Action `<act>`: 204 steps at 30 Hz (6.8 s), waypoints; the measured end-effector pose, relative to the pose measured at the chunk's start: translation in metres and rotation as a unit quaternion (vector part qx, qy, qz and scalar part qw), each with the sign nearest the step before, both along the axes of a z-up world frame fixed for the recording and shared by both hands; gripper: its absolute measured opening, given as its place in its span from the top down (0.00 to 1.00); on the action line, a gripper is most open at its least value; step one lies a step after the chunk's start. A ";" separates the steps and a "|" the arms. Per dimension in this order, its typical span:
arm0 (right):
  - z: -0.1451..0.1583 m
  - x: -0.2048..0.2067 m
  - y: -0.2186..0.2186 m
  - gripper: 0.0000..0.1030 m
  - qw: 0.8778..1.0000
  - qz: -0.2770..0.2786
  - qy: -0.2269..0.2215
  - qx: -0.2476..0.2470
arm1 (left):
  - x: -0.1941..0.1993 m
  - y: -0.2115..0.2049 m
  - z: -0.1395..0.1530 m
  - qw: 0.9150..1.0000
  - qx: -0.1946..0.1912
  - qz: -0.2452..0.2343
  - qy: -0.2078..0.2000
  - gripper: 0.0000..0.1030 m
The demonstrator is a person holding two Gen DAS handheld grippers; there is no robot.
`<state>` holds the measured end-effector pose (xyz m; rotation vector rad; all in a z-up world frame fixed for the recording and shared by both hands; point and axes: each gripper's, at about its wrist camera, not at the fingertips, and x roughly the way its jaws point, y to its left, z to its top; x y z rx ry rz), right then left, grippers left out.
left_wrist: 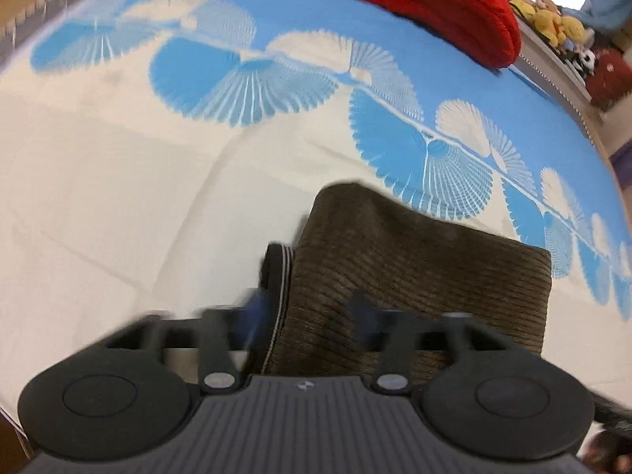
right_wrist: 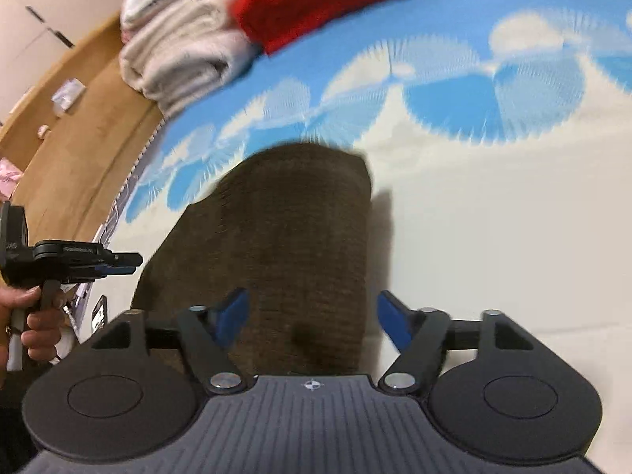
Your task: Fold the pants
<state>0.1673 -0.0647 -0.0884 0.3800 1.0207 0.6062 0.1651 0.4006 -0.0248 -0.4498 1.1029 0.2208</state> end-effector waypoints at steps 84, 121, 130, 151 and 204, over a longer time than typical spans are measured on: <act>-0.003 0.169 -0.114 0.63 0.975 -0.133 -0.047 -0.171 | 0.070 -0.272 -0.052 0.916 0.163 -0.358 -0.070 0.82; 0.024 0.095 -0.149 0.47 0.970 -0.081 -0.076 -0.217 | -0.002 -0.275 -0.032 0.875 0.116 -0.464 -0.078 0.72; -0.020 0.014 -0.135 0.38 0.961 -0.016 0.020 -0.275 | -0.050 -0.297 -0.041 0.871 0.215 -0.440 -0.045 0.65; 0.047 -0.157 -0.136 0.01 0.947 -0.188 -0.171 -0.198 | -0.167 -0.342 0.001 0.965 0.157 -0.144 -0.151 0.00; 0.030 -0.134 -0.106 0.01 0.954 -0.135 -0.156 -0.217 | -0.142 -0.332 -0.019 0.965 0.169 -0.138 -0.144 0.00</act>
